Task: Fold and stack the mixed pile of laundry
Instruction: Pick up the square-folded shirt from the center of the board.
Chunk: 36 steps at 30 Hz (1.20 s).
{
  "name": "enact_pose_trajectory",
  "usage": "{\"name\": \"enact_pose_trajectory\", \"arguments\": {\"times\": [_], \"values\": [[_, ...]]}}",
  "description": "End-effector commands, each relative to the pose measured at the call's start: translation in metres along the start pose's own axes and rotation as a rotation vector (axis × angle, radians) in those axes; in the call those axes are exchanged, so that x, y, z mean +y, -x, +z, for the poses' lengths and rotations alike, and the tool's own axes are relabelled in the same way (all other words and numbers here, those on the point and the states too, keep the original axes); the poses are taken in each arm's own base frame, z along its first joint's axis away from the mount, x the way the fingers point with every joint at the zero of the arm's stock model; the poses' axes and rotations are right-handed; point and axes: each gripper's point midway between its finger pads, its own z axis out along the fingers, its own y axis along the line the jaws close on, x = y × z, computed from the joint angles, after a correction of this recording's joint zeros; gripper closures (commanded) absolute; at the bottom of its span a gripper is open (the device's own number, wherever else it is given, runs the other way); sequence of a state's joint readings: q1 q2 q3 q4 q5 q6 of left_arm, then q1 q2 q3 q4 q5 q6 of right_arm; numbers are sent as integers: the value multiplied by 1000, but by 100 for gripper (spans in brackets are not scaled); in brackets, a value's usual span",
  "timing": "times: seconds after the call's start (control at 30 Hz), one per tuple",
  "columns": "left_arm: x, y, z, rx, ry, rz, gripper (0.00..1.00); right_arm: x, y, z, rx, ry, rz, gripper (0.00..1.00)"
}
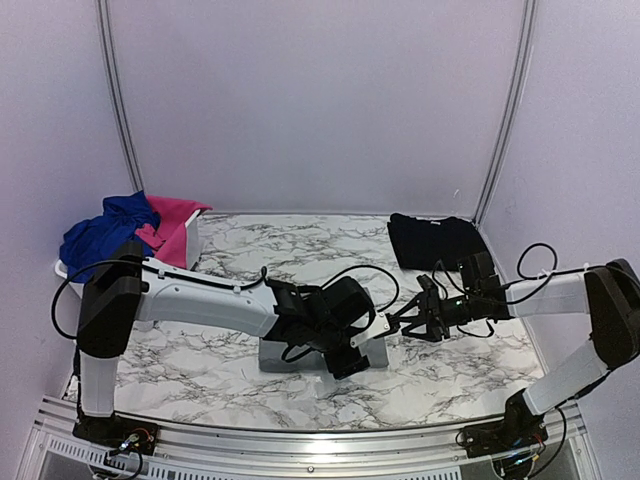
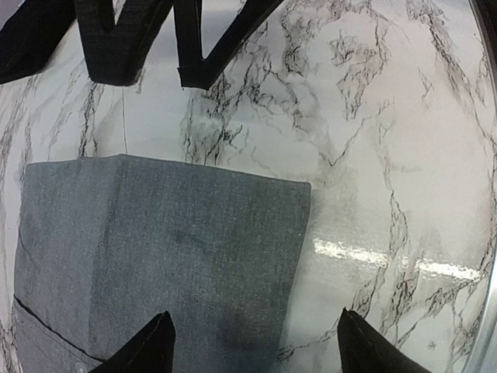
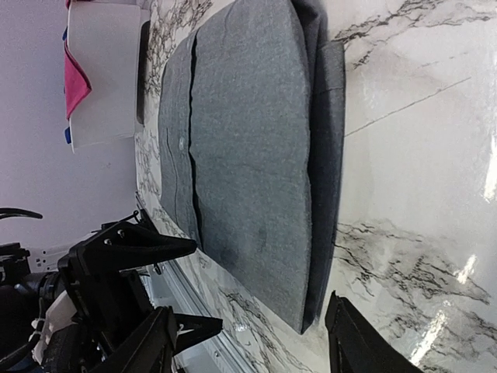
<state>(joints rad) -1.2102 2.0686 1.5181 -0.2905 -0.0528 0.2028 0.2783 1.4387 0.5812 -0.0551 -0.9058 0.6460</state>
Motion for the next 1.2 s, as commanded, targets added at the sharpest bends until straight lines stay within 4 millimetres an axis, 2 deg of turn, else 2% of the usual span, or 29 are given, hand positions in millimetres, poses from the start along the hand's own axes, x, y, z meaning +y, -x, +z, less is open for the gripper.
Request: {"name": "enact_pose_trajectory", "arguments": {"times": [0.0,0.1,0.23,0.4,0.5,0.63,0.77,0.8,0.87,0.97,1.07,1.17], "values": [[-4,-2,5,19,-14,48,26,11,12,-7,-59,18,-20,38],[-6,-1,9,21,-19,82,27,12,14,-8,-78,26,-26,38],[-13,13,12,-6,-35,120,30,8,10,-10,-84,14,-13,38],[-24,21,27,-12,-50,157,35,2,4,-11,-77,6,19,38],[-28,19,40,-2,-68,157,38,-5,2,-12,-74,-12,44,38],[-35,10,61,27,-81,146,43,-13,-2,-13,-65,-30,75,32],[-30,5,71,37,-54,120,58,-18,-6,-12,-50,-42,92,25],[-28,7,69,31,-50,112,63,-19,-8,-11,-47,-38,101,24],[-24,15,61,7,-62,89,79,-21,-11,-9,-39,-29,116,21],[-18,36,36,-70,-90,48,98,-21,-15,-2,-24,-11,132,16],[-8,56,9,-169,-76,25,100,-18,-16,6,-13,7,142,8],[0,64,-6,-209,-75,3,100,-13,-15,13,-6,22,152,2]]}}
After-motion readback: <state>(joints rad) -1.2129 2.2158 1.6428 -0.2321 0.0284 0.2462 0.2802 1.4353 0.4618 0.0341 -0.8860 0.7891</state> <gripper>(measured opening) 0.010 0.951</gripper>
